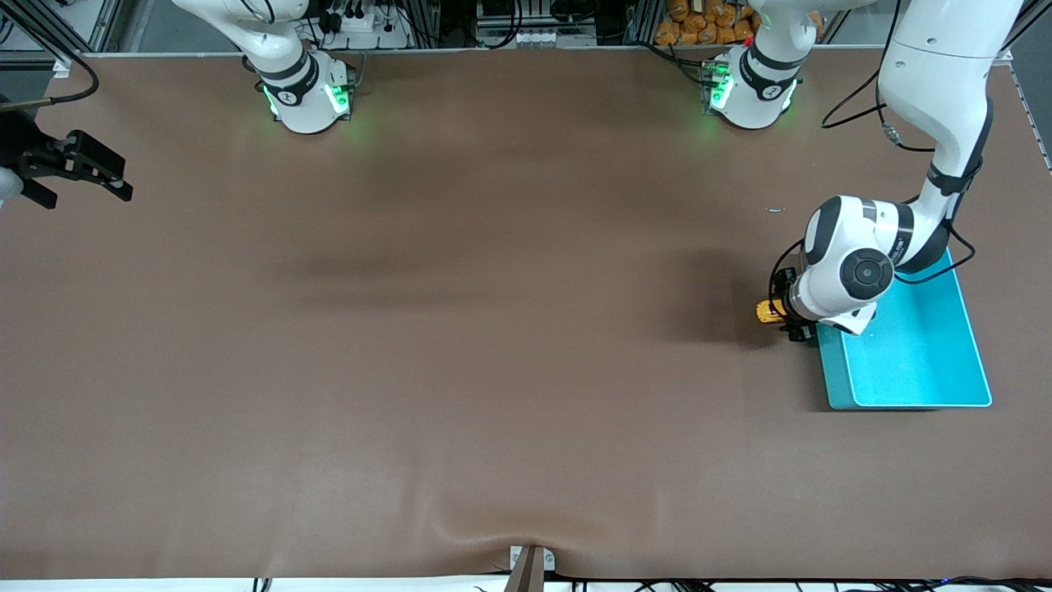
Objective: Wind and store yellow beetle car
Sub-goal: 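Grasp the yellow car beside the bin with the left gripper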
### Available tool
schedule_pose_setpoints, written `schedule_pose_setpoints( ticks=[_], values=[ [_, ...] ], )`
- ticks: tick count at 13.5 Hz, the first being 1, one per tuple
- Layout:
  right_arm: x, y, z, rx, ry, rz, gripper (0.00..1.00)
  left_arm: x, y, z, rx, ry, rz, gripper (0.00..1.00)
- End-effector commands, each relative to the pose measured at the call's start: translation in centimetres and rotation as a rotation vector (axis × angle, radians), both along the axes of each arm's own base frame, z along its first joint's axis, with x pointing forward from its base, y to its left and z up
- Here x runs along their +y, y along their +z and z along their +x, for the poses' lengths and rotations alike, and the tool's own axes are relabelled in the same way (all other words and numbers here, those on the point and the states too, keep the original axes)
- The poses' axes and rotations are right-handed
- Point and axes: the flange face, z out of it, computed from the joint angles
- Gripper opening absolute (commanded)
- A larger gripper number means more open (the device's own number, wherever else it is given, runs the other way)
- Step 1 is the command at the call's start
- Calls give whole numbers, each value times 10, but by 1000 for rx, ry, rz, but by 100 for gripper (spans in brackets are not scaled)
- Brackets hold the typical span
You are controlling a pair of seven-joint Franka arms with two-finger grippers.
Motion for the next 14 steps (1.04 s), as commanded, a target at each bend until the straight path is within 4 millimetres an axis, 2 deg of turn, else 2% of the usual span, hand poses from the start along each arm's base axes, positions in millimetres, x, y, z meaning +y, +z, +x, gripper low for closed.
schedule_pose_setpoints(
  ticks=[1,3,5,8,11,14],
  values=[
    [-7,10,-13,-11,-12,-8,100,1,7,10,-51,74,54,0],
    [-11,7,-14,4,-17,-6,100,-3,13,11,-62,69,52,0],
    [-13,7,-14,6,-21,-6,100,-7,36,22,-108,71,49,0],
    [-13,6,-14,9,-23,-5,100,-25,76,51,-189,50,26,0],
    [-19,6,-14,10,-35,3,100,-18,115,72,-211,69,39,0],
    [-19,7,-14,7,-36,4,100,-13,139,80,-180,7,57,0]
  ],
)
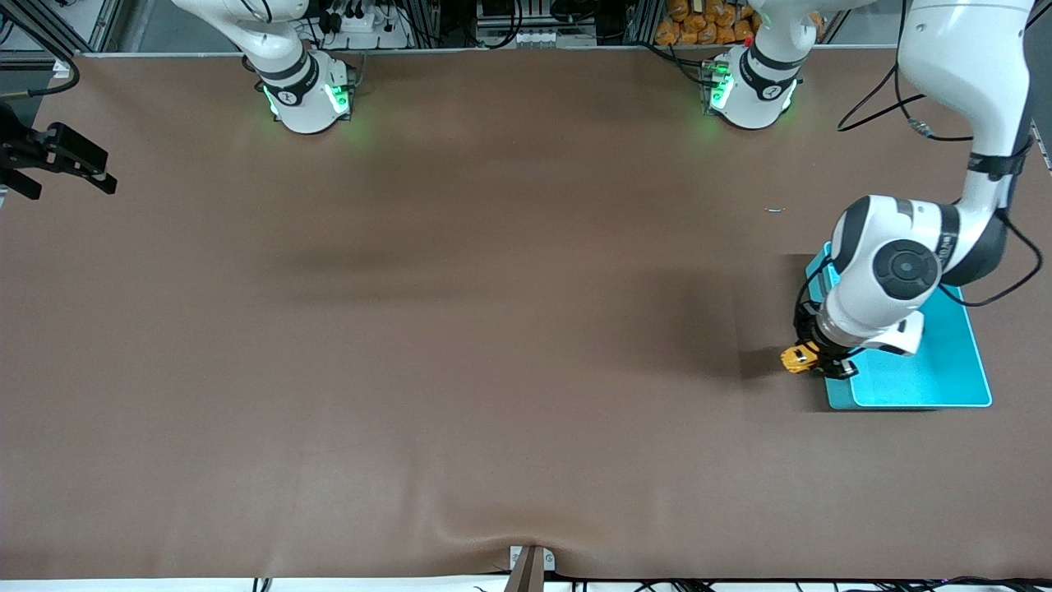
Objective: Wind and store yellow beetle car
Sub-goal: 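Lift the car with the left gripper over the teal bin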
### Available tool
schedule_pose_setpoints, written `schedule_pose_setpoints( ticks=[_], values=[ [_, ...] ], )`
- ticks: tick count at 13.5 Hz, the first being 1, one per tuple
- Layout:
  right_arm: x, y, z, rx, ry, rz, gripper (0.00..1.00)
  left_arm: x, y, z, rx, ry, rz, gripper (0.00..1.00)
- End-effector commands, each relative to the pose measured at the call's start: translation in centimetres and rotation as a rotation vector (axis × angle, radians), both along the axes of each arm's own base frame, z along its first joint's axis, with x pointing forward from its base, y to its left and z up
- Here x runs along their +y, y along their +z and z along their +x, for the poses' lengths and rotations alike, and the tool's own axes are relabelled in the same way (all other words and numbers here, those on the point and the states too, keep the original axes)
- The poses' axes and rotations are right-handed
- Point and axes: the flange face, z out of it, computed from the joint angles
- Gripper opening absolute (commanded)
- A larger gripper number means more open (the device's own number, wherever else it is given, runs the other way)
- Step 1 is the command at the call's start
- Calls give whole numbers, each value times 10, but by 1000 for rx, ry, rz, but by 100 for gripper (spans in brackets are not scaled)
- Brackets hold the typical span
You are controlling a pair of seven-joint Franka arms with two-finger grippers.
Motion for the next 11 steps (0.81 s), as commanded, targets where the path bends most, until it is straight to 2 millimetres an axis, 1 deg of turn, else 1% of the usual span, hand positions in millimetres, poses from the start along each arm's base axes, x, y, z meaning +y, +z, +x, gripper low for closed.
schedule_pose_setpoints(
  ticks=[1,2,3,4,5,7,8,9,11],
  values=[
    [-1,4,-8,-4,-3,0,100,7,24,2,43,-54,38,0],
    [0,3,-9,5,-5,1,100,18,24,0,69,-55,44,0],
    [0,3,-9,8,-5,1,100,29,30,-1,81,-56,51,0],
    [0,3,-9,10,-6,1,100,37,32,-3,110,-67,58,0],
    [-1,2,-9,11,-6,0,100,51,37,-5,136,-77,64,0],
    [-1,2,-9,11,-8,1,100,60,46,-10,168,-130,70,0],
    [-4,0,-8,16,-17,2,100,65,52,-12,178,-162,72,0],
    [-5,0,-9,16,-18,2,100,73,57,-13,186,-203,73,0],
    [-5,-2,-8,19,-19,2,100,89,53,-14,215,-290,67,0]
  ],
)
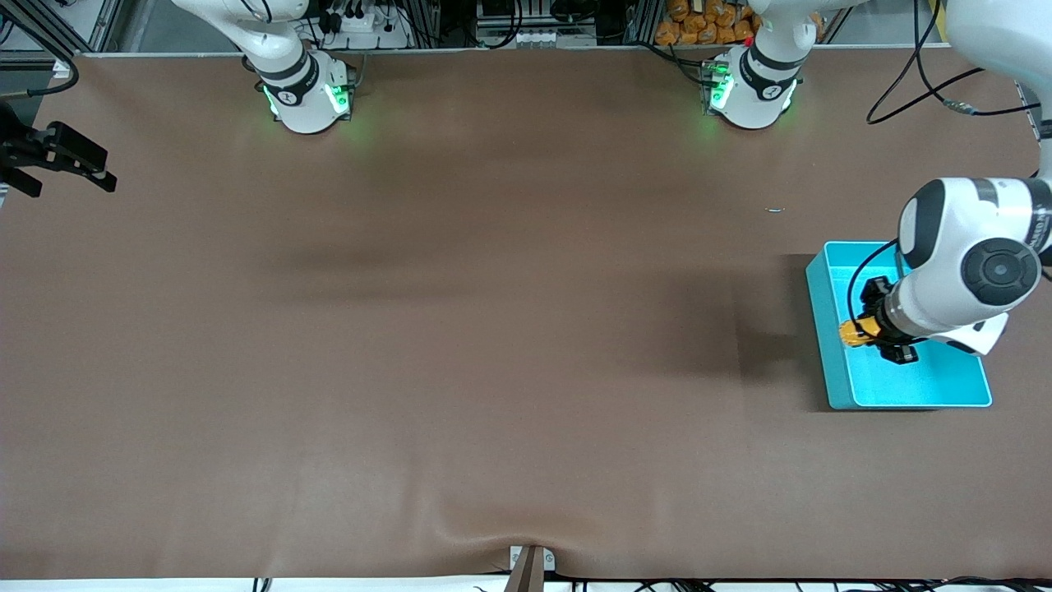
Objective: Wind and store yellow beetle car
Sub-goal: 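Lift the car with the left gripper over the teal bin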
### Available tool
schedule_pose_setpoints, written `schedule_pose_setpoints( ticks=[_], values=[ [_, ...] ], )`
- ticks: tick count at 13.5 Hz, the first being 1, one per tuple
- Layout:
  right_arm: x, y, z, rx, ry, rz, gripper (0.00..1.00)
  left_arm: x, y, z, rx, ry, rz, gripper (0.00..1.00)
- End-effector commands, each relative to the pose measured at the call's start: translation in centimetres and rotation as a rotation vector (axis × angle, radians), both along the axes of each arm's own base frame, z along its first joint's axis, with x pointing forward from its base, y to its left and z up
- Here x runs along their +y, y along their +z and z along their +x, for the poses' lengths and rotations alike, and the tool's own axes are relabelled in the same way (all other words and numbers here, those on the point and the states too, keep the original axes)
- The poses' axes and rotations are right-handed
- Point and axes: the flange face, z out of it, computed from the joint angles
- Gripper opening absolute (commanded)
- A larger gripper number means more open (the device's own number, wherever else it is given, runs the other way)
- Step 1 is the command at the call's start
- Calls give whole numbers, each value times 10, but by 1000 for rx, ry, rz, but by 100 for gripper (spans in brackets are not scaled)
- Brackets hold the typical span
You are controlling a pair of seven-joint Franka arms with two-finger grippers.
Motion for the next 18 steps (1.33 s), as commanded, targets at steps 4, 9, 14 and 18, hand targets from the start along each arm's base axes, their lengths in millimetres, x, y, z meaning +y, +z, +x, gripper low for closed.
schedule_pose_setpoints(
  ticks=[4,9,14,18],
  values=[
    [-3,-2,-4,5,-14,1,100,35,-3,-5,104,-329,-28,0],
    [-3,-2,-4,5,-17,1,100,40,-11,-8,206,-734,-81,0],
    [-8,-4,-2,5,-25,1,100,75,-15,-17,257,-1046,-191,0],
    [-8,-5,-2,5,-25,1,100,102,-15,-21,284,-1249,-224,0]
  ],
)
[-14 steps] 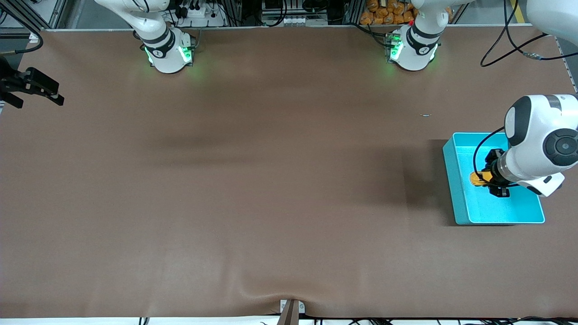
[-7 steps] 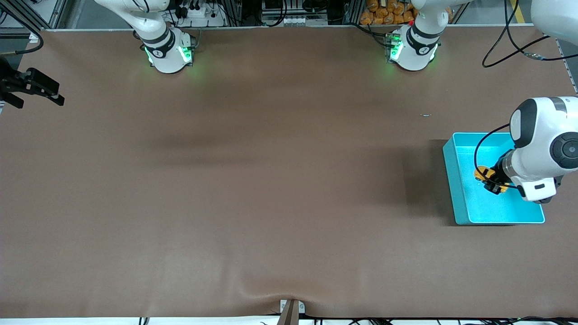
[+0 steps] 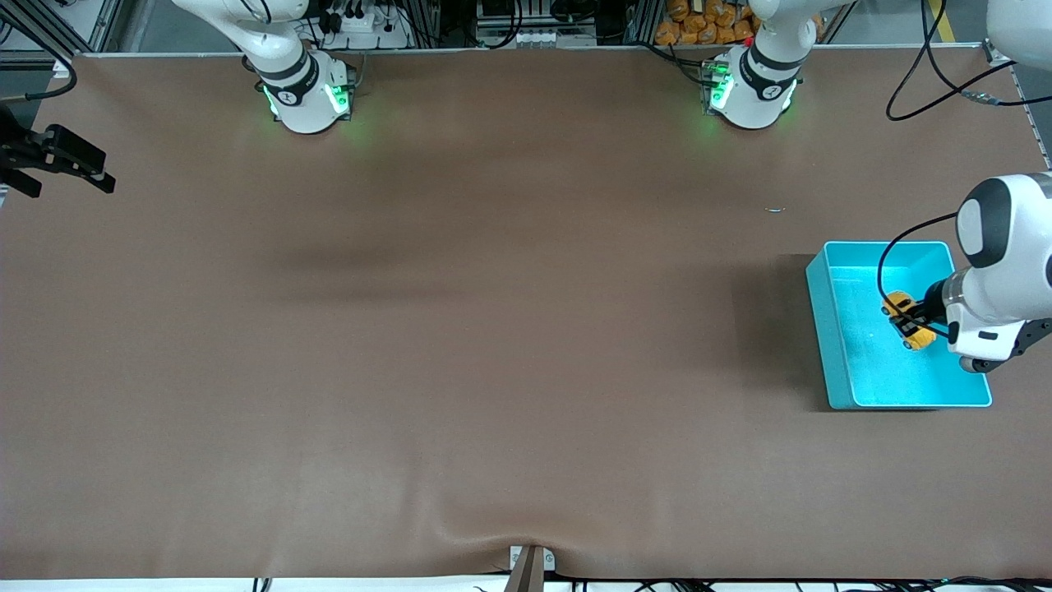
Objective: Wind and store yellow beetle car
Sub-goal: 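Lift the car with the left gripper over the teal bin, then lower the car into the bin and open the left gripper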
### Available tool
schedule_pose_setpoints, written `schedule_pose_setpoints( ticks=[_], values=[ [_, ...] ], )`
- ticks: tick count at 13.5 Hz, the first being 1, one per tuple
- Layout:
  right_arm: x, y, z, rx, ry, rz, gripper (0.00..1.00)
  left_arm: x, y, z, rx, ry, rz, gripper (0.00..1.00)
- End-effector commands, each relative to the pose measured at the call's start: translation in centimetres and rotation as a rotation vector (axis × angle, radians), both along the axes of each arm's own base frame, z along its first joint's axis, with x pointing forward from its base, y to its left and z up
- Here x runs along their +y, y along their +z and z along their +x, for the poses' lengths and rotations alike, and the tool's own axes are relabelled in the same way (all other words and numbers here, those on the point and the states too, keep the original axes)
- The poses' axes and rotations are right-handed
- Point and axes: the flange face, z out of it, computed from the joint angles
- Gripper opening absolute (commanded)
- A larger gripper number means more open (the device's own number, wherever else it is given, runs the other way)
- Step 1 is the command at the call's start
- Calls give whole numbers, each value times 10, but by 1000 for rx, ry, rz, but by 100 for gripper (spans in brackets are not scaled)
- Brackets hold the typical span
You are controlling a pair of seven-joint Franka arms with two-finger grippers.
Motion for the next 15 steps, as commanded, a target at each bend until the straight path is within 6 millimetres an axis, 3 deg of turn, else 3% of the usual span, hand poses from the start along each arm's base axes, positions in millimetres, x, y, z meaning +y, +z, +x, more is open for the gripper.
schedule_pose_setpoints(
  ticks=[1,6,13,15],
  values=[
    [-3,0,-2,-4,-15,0,100,13,4,-5,19,-148,-52,0],
    [-9,-1,-1,1,-27,0,100,13,-14,-1,-7,-385,-90,0],
    [-12,-3,1,1,-31,1,100,15,-71,-15,-88,-457,-96,0],
    [-12,-3,1,1,-32,1,100,27,-82,-17,-88,-439,-101,0]
  ],
)
